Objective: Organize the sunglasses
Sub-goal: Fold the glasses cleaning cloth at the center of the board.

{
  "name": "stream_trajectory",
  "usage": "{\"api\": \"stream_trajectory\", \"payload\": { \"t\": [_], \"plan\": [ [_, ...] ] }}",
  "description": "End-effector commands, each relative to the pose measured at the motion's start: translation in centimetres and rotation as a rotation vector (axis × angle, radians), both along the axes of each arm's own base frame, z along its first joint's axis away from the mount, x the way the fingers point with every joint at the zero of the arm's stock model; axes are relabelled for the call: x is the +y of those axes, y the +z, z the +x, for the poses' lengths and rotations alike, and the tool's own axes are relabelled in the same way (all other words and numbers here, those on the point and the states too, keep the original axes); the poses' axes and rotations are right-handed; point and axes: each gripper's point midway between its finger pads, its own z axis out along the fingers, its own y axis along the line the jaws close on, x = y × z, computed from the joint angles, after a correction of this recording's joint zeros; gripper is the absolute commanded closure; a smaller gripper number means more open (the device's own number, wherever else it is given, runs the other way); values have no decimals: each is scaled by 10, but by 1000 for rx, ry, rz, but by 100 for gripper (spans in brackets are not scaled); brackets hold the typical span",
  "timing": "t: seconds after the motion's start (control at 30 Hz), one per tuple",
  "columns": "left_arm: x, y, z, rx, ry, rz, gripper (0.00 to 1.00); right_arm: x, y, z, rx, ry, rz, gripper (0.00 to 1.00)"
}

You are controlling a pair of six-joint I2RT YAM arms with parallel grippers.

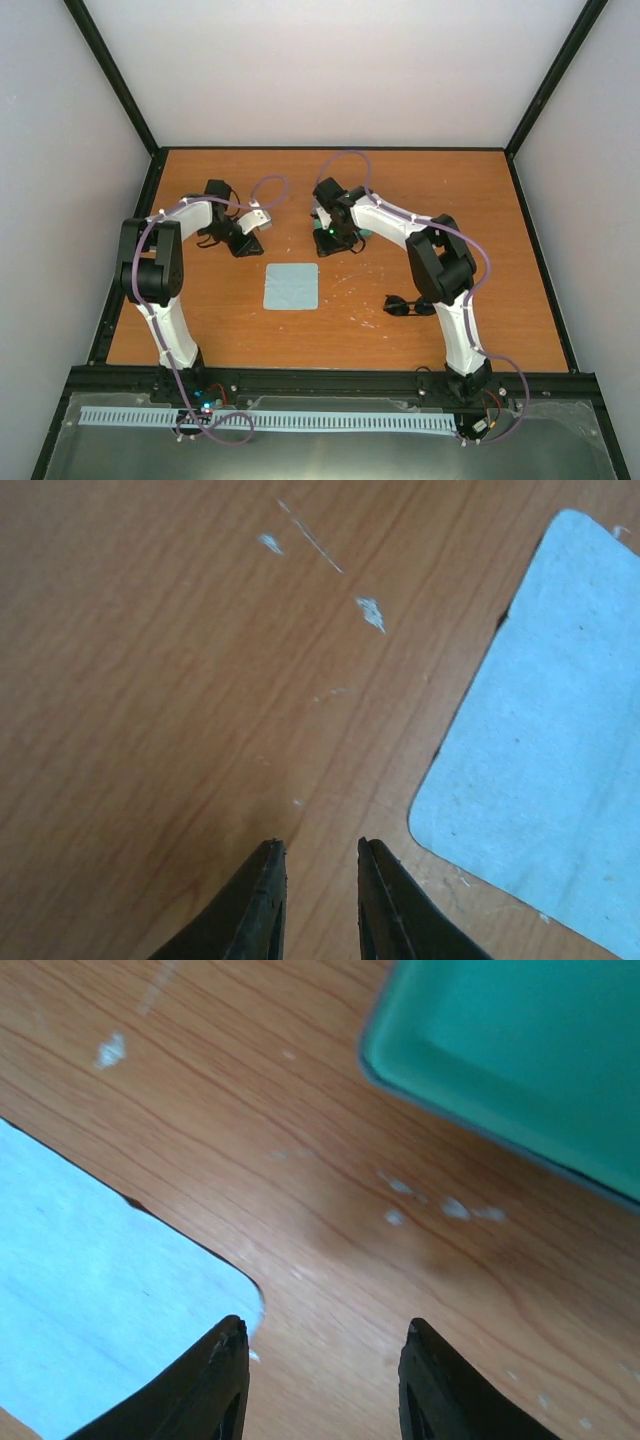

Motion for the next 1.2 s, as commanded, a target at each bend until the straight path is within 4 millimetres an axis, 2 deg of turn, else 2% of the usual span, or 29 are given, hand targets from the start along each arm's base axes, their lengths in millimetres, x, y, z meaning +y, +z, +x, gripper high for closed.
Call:
{"api": "stream_trajectory", "payload": {
  "t": [0.0,0.13,0.5,0.93,1.17],
  "plan": [
    [-2,18,16,-74,51,-28,77,33,5,5,-15,49,73,60],
    [-3,20,13,-66,64,-39,77,42,0,-5,10,89,68,63],
    [-4,22,9,-67,77,-47,77,30,-18,-27,63,115,6,66],
    [-4,24,10,-77,81,-52,77,32,-34,-37,89,122,-21,66],
    [-4,25,8,-80,86,-57,77,29,-43,-42,97,113,-42,74]
  ]
}}
